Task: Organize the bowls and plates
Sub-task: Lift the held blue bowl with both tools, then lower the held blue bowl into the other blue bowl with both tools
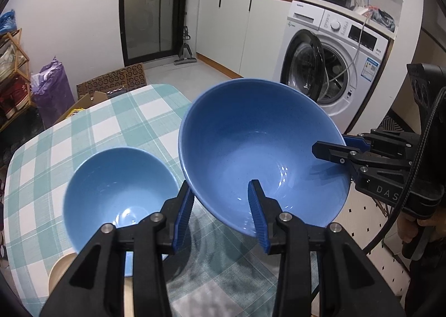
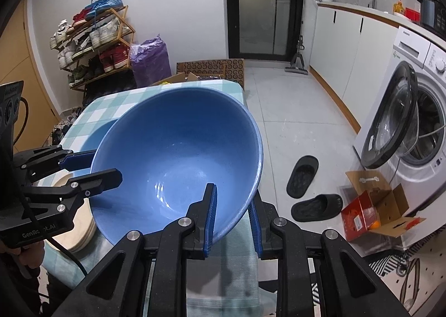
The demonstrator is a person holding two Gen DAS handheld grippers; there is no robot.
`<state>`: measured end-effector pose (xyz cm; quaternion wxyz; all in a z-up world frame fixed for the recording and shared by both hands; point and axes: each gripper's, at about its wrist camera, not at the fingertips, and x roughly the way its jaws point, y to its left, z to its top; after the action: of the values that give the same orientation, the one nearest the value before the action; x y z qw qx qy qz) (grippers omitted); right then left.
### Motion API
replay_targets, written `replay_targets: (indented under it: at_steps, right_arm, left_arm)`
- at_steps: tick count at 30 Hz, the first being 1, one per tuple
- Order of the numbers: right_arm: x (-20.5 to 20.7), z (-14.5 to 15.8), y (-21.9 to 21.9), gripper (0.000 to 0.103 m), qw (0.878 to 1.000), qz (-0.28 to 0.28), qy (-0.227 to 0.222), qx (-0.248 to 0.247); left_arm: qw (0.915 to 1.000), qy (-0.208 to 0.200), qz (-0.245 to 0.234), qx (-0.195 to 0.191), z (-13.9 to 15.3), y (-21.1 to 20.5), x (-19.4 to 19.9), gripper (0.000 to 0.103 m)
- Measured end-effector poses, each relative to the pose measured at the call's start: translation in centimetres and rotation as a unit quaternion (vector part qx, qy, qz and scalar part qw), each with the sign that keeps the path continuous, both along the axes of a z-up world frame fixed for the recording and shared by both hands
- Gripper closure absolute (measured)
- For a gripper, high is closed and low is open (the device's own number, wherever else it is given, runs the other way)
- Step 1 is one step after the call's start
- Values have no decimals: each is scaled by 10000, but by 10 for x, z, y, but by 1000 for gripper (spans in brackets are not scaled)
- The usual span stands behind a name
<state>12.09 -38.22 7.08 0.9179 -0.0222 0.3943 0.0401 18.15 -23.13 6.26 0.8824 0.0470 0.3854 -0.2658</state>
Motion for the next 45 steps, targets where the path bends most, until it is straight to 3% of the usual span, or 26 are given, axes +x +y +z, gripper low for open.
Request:
replay_targets:
  at_steps: [29,45]
  right_arm:
    - [25,25,101,81,9981,606,-71,68]
    - [51,7,150,81,9941,1079,107,1]
  left_arm:
    - [9971,-272,698,-92,21,89,-7,64]
    - [9921,-184,1243,-7,1,129,-6,64]
